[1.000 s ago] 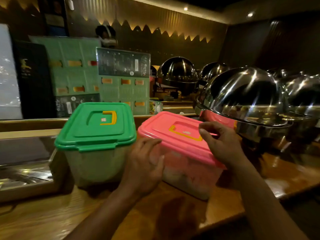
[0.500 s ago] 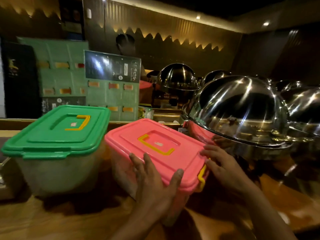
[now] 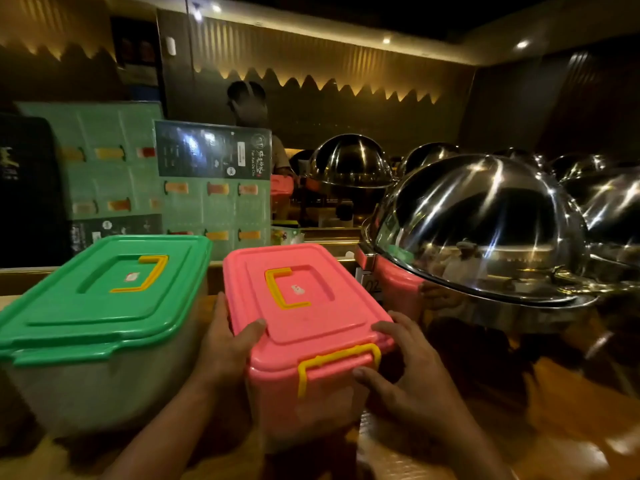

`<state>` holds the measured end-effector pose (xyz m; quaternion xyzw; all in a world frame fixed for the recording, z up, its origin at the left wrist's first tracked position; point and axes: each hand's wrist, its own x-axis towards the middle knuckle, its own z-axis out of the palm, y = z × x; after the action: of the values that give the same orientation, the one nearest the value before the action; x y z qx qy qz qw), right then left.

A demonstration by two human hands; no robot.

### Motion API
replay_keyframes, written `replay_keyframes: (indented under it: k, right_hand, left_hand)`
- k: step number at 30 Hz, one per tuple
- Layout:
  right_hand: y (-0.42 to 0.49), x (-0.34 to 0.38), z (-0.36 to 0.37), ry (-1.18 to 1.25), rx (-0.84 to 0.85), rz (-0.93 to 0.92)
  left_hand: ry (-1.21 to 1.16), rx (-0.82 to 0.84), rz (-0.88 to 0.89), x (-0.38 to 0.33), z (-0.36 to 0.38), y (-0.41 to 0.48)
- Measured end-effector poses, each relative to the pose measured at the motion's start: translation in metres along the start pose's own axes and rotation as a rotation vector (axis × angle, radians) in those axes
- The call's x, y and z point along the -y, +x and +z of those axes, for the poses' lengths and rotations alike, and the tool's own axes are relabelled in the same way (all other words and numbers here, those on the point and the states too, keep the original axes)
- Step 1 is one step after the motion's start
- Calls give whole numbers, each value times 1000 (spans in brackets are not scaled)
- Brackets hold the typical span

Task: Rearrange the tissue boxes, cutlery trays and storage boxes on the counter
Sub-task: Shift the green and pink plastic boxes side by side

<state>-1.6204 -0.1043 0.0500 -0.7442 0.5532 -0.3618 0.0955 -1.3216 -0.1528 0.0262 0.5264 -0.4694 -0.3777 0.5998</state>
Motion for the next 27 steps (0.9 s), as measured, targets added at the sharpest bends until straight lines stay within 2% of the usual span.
replay_keyframes:
  k: [4,12,19,27]
  right_hand:
    - [2,7,10,-94,-104,37]
    - [13,10,22,-154,-189,123]
    - [31,5,20,-179,-132,199]
    - [44,6,22,-231,-135,179]
  left_hand:
    - [-29,-46,-37,-20,5,10]
    - [1,62,-72,-30,12,35]
    - [-58,73,-128,-29,30,54]
    - [-31,94,-142,-32,32,68]
